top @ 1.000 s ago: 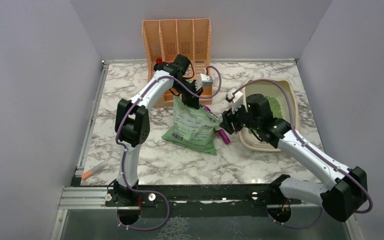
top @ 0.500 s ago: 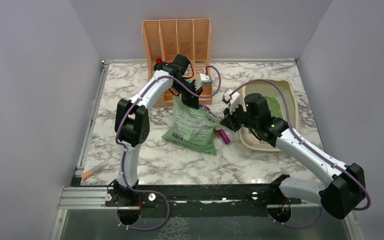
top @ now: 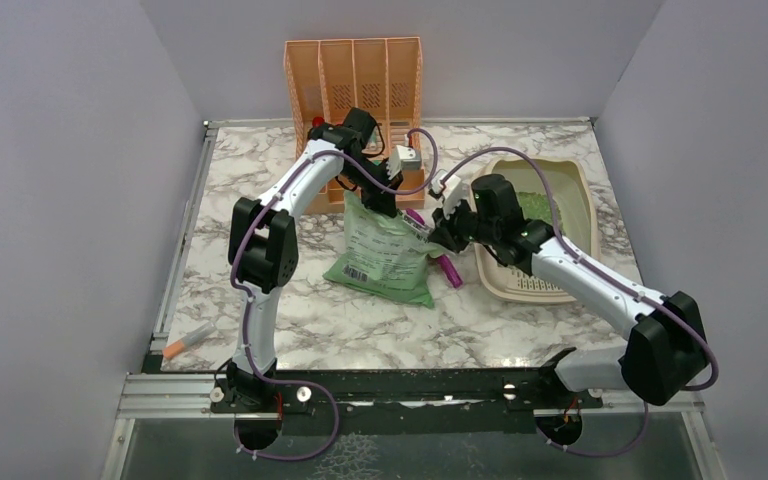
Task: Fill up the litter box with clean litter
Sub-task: Clamp the cat litter bag at the center of the board.
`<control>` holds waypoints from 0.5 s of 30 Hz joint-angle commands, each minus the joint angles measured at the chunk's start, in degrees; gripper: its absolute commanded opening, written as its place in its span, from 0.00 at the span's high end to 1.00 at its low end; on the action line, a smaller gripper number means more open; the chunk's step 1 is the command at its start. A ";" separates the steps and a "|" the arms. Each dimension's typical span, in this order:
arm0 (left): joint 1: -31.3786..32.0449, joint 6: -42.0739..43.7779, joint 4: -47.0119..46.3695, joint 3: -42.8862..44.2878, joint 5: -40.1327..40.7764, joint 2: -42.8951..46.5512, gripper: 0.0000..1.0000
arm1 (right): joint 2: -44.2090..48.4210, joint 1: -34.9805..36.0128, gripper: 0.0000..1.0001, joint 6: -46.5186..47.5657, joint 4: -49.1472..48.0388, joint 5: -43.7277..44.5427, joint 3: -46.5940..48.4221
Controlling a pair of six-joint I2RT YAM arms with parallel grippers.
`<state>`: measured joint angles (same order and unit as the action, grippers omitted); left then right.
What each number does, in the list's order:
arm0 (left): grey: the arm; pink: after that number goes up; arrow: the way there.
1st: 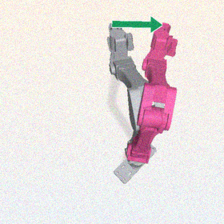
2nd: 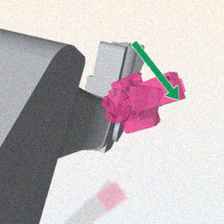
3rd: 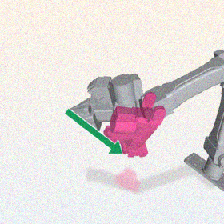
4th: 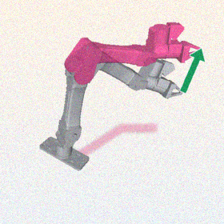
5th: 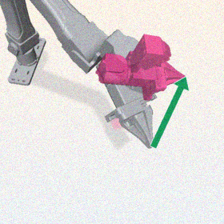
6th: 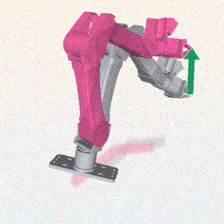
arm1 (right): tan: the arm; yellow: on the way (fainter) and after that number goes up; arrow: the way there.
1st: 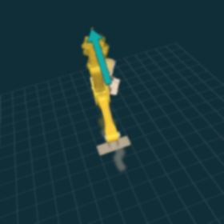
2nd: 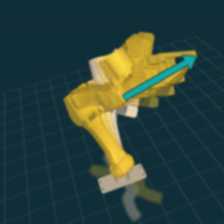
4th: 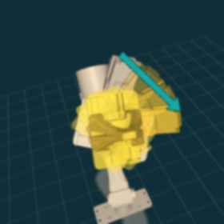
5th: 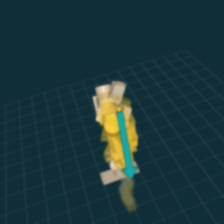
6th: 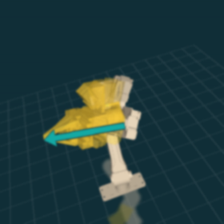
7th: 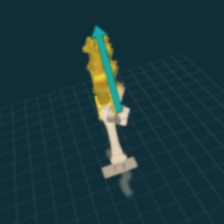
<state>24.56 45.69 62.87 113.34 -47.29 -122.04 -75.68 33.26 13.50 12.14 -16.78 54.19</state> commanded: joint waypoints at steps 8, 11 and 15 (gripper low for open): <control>0.41 0.63 0.50 1.27 -3.67 1.43 1.00 | -3.16 0.19 0.67 -2.10 -1.52 5.55 2.82; 0.25 0.54 0.50 1.14 -3.30 1.55 1.00 | -1.76 0.14 0.50 -5.12 -0.42 10.12 2.35; 0.14 0.45 0.49 1.18 -2.82 1.72 1.00 | 3.74 0.14 0.38 -6.48 -2.21 13.10 -0.79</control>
<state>24.27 45.23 62.96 113.34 -47.66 -122.04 -76.93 33.36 9.87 11.62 -9.72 55.05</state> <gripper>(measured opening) 0.004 0.596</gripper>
